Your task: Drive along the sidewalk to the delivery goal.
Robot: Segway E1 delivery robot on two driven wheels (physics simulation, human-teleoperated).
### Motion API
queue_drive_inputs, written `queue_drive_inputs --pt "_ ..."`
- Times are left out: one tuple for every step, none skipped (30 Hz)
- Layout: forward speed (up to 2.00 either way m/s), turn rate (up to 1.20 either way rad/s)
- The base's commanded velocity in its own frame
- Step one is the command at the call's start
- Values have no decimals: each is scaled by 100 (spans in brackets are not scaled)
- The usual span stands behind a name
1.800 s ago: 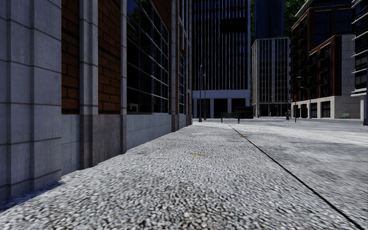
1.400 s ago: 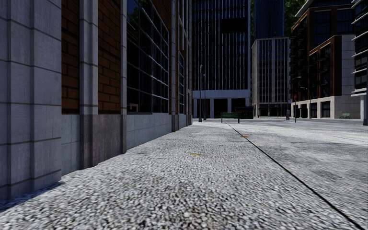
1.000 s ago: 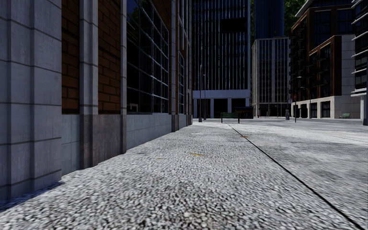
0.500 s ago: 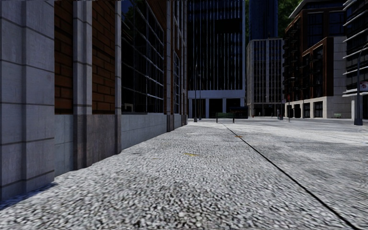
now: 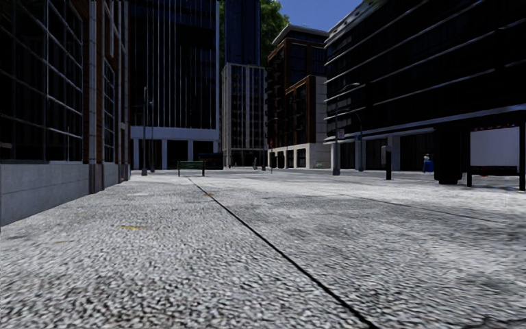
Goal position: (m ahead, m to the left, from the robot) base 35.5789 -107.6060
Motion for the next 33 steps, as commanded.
queue_drive_inputs --pt "0 -120" --pt "0 -120" --pt "0 -120" --pt "0 -120" --pt "0 -120" --pt "0 -120" --pt "0 -120" --pt "0 -120" --pt "0 -120" --pt "0 -120" --pt "0 -120" --pt "0 -120" --pt "0 -120" --pt "0 -120" --pt "0 -120" --pt "0 -120" --pt "0 -120" --pt "0 -120" --pt "0 -120" --pt "0 -120" --pt "0 -120" --pt "0 -120" --pt "0 -120" --pt "0 -120" --pt "0 -120" --pt "0 -120" --pt "0 -120" --pt "0 -120" --pt "0 -120" --pt "0 -120" --pt "0 -120" --pt "0 -120" --pt "0 -120"
